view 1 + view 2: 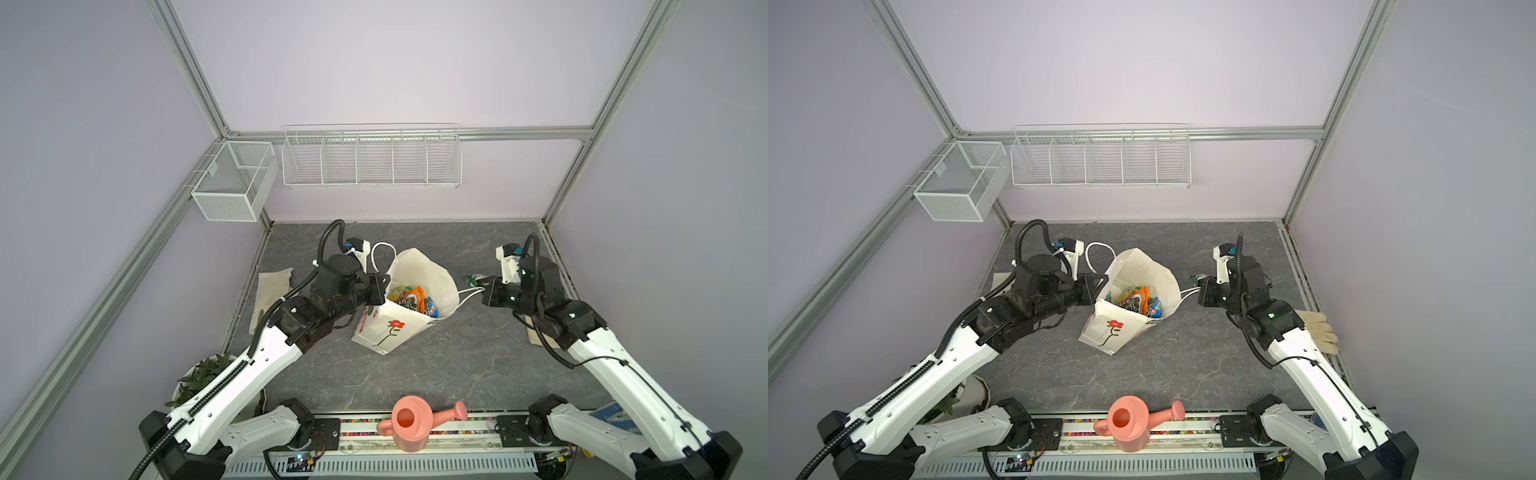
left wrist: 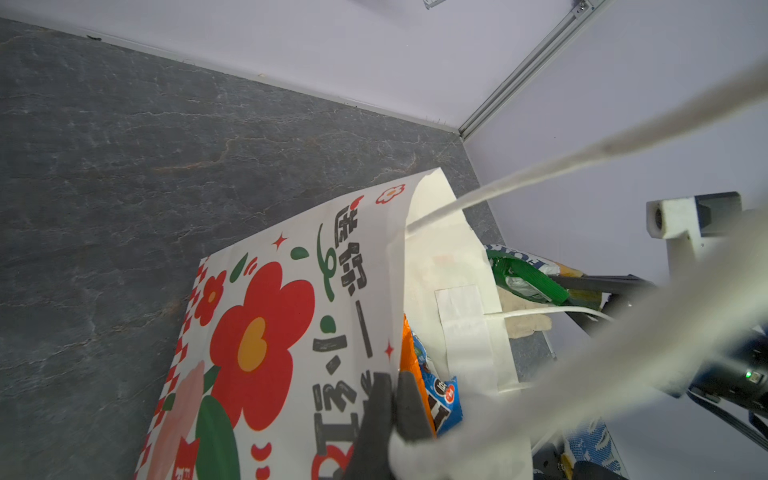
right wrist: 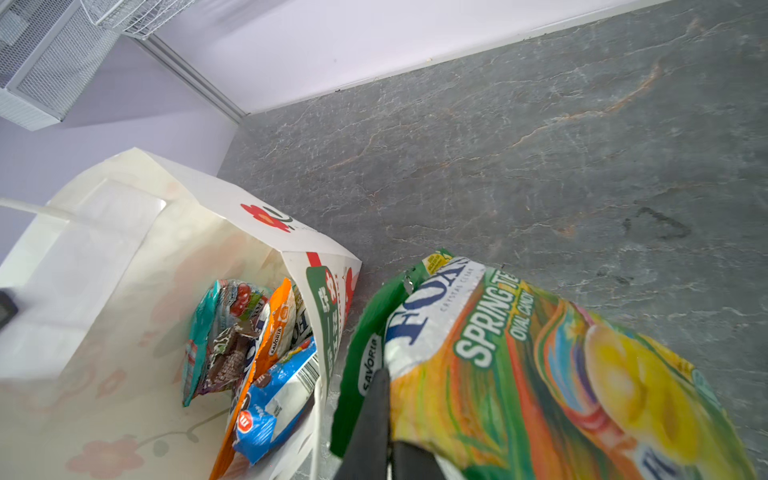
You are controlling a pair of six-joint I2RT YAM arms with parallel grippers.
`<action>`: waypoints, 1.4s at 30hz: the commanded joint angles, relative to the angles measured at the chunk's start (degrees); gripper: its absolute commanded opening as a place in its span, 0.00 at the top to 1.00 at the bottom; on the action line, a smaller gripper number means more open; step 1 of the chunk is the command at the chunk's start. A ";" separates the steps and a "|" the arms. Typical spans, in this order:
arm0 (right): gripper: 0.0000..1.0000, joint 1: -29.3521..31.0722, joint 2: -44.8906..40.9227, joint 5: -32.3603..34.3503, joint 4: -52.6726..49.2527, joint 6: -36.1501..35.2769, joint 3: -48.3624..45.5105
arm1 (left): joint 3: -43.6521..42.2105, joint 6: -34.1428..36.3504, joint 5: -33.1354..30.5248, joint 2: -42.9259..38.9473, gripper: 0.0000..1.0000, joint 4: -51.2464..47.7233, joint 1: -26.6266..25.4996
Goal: Place the snacks into the paper bag
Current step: 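Lift the FOXS bag with the right gripper while the left gripper raises the paper bag, then carry the FOXS bag with the right gripper over the paper bag opening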
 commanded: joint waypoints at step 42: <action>0.93 0.51 -3.01 -7.42 -4.76 -4.71 7.64 | -13.29 -1.82 -9.81 -14.10 1.00 6.02 5.96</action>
